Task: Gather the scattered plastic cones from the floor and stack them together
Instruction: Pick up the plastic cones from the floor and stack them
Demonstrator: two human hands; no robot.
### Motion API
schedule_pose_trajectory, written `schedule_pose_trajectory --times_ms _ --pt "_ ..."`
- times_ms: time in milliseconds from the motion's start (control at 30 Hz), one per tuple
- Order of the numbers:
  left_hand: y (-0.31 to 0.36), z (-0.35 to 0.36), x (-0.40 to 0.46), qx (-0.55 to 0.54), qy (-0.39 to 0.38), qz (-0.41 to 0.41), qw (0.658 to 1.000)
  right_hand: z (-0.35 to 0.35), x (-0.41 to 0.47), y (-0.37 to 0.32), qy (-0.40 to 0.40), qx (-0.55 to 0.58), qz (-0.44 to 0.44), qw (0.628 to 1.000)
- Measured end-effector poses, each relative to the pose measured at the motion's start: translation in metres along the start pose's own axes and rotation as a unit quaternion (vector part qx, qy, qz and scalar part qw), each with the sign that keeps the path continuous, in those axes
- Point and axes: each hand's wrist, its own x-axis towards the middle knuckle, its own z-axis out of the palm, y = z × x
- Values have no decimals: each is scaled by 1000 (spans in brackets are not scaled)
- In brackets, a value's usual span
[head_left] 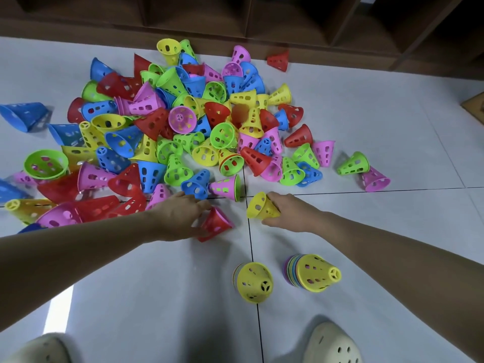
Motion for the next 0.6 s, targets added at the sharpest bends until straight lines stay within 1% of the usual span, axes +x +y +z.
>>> schedule_pose_trajectory --times_ms 100,167,267,467,600 --pt "17 11 0 -21 23 -58 998 1 -12 2 15 53 9 998" --pt "27 22 1 -56 26 -105 993 4 -19 1 13 62 16 998" --pt "36 35 2 -86 28 -143 986 9 -29 -3 6 67 15 998" --pt "33 27 -2 -139 2 -178 974 0 -62 -14 69 150 15 986" --pt "18 4 -9 -178 35 -164 970 -10 -92 -9 126 192 19 973"
